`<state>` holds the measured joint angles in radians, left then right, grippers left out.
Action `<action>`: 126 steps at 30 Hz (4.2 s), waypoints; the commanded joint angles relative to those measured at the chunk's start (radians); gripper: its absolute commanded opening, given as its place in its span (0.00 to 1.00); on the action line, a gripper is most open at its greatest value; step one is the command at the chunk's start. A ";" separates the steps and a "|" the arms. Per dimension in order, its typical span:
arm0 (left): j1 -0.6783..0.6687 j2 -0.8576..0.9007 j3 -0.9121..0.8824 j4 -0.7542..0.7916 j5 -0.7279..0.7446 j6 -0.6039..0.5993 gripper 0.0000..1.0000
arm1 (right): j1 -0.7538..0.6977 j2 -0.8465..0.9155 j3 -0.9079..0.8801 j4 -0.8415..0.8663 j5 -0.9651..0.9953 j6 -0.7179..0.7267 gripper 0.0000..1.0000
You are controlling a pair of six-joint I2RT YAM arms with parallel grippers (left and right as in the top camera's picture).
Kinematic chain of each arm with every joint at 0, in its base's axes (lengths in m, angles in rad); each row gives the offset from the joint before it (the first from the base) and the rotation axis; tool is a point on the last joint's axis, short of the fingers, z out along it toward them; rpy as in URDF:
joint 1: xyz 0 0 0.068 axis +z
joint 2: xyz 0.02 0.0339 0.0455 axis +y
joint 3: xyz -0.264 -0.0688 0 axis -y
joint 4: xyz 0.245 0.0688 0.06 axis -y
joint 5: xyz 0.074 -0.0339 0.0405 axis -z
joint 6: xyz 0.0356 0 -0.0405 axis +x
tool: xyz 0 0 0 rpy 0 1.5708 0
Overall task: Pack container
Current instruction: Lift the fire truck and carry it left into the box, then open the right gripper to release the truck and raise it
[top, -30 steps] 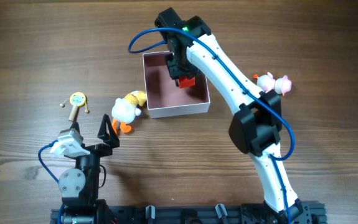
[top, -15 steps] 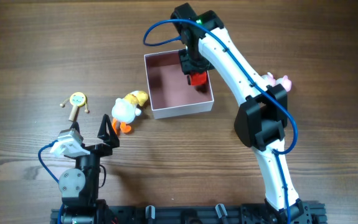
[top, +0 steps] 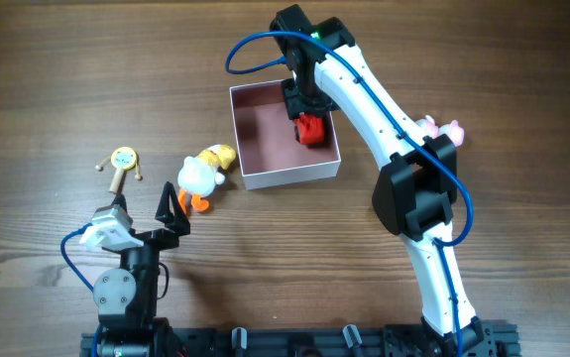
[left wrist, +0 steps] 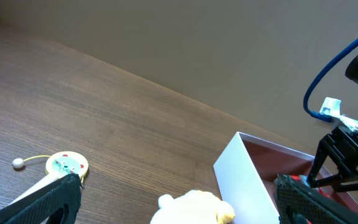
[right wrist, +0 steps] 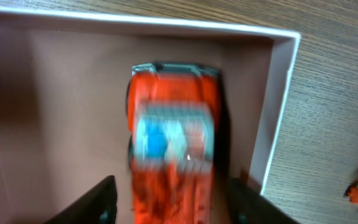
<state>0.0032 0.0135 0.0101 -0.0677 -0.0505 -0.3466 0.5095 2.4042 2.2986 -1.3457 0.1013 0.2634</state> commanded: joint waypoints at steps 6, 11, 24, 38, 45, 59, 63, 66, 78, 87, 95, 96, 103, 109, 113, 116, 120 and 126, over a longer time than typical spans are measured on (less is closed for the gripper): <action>0.007 -0.011 -0.005 -0.001 0.009 0.001 1.00 | 0.004 0.010 -0.002 0.016 -0.012 0.002 0.69; 0.007 -0.011 -0.005 -0.001 0.009 0.001 1.00 | 0.001 0.006 0.008 0.010 0.013 0.002 0.84; 0.007 -0.011 -0.005 -0.001 0.009 0.001 1.00 | -0.114 -0.082 0.169 -0.050 0.022 -0.039 0.89; 0.007 -0.011 -0.005 -0.001 0.009 0.001 1.00 | -0.143 -0.064 -0.054 -0.037 -0.009 -0.238 0.86; 0.007 -0.011 -0.005 -0.001 0.009 0.001 1.00 | -0.143 -0.064 -0.102 -0.019 -0.034 -0.238 0.71; 0.007 -0.011 -0.005 -0.001 0.009 0.001 1.00 | -0.142 -0.064 -0.102 0.004 -0.096 -0.224 0.18; 0.007 -0.011 -0.005 -0.001 0.009 0.002 1.00 | -0.142 -0.064 -0.102 0.008 -0.103 -0.182 0.11; 0.007 -0.011 -0.005 -0.001 0.009 0.001 1.00 | -0.142 -0.064 -0.102 0.010 -0.103 -0.182 0.09; 0.007 -0.011 -0.005 0.000 0.009 0.001 1.00 | -0.142 -0.064 -0.102 0.010 -0.107 -0.128 0.04; 0.007 -0.011 -0.005 -0.001 0.009 0.001 1.00 | -0.142 -0.064 -0.102 0.032 -0.122 -0.012 0.04; 0.007 -0.011 -0.005 -0.001 0.009 0.001 1.00 | -0.142 -0.064 -0.102 0.037 -0.122 0.080 0.04; 0.007 -0.011 -0.005 -0.001 0.009 0.001 1.00 | -0.142 -0.064 -0.102 0.038 -0.122 0.080 0.04; 0.007 -0.011 -0.005 0.000 0.009 0.001 1.00 | -0.142 -0.064 -0.102 0.036 -0.119 0.078 0.04; 0.007 -0.011 -0.005 -0.001 0.009 0.001 1.00 | -0.143 -0.064 -0.102 0.017 -0.025 0.068 0.04; 0.007 -0.011 -0.005 -0.001 0.009 0.001 1.00 | -0.143 -0.064 -0.102 0.016 -0.026 0.043 0.04; 0.007 -0.011 -0.005 -0.001 0.009 0.001 1.00 | -0.143 -0.064 -0.102 0.015 -0.018 0.025 0.04; 0.007 -0.011 -0.005 -0.001 0.009 0.001 1.00 | -0.143 -0.064 -0.102 0.013 -0.011 0.020 0.04; 0.007 -0.011 -0.005 -0.001 0.009 0.001 1.00 | -0.143 -0.064 -0.102 0.013 -0.012 -0.054 0.04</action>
<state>0.0032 0.0135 0.0101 -0.0677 -0.0505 -0.3466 0.3637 2.3455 2.2005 -1.3277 0.0586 0.2646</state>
